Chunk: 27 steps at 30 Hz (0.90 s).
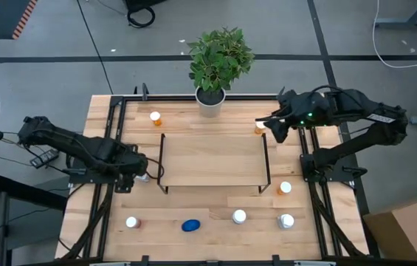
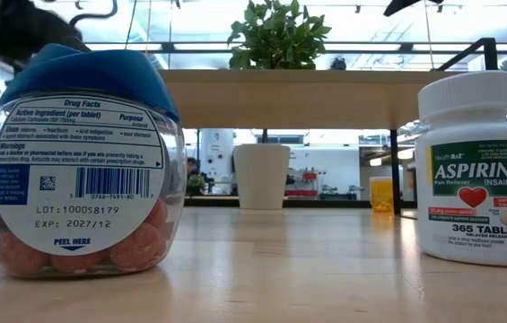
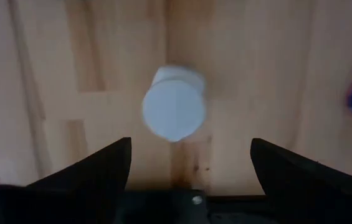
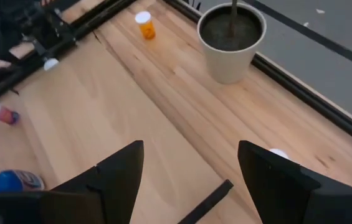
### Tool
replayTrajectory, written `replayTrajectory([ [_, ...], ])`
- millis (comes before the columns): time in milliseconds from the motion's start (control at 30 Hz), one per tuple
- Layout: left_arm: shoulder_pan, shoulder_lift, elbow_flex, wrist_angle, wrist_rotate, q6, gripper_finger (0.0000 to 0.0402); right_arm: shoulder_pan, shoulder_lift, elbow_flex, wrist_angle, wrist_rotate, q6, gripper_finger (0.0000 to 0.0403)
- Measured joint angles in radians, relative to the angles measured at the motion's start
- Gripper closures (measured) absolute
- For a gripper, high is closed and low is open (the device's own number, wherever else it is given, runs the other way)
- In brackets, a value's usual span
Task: Pick and place medicine bottles onto shelf by color
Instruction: Put the top left white and blue pill bottle on the shelf
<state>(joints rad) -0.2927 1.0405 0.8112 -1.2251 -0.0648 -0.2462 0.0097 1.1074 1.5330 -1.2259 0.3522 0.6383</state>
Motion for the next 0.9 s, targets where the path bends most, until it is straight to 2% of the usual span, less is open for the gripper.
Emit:
replayTrajectory([
  [100, -0.004, 0.0, -0.017, 0.012, -0.028, -0.004, 0.0062, 0.0, -0.009, 0.0, 0.0, 0.011, 0.02, 0.0134],
  [433, -0.004, 0.0, -0.021, 0.175, -0.03, 0.03, 0.0055, 0.0, 0.007, 0.0, 0.001, 0.021, 0.024, 0.0134],
  [600, -0.003, -0.001, -0.025, 0.185, -0.053, 0.033, 0.0055, 0.0, 0.014, 0.0, 0.002, 0.021, 0.047, 0.0134],
  [900, -0.003, 0.0, -0.107, 0.185, -0.055, -0.012, 0.0055, 0.0, 0.013, 0.0, 0.002, 0.02, 0.051, 0.0134],
])
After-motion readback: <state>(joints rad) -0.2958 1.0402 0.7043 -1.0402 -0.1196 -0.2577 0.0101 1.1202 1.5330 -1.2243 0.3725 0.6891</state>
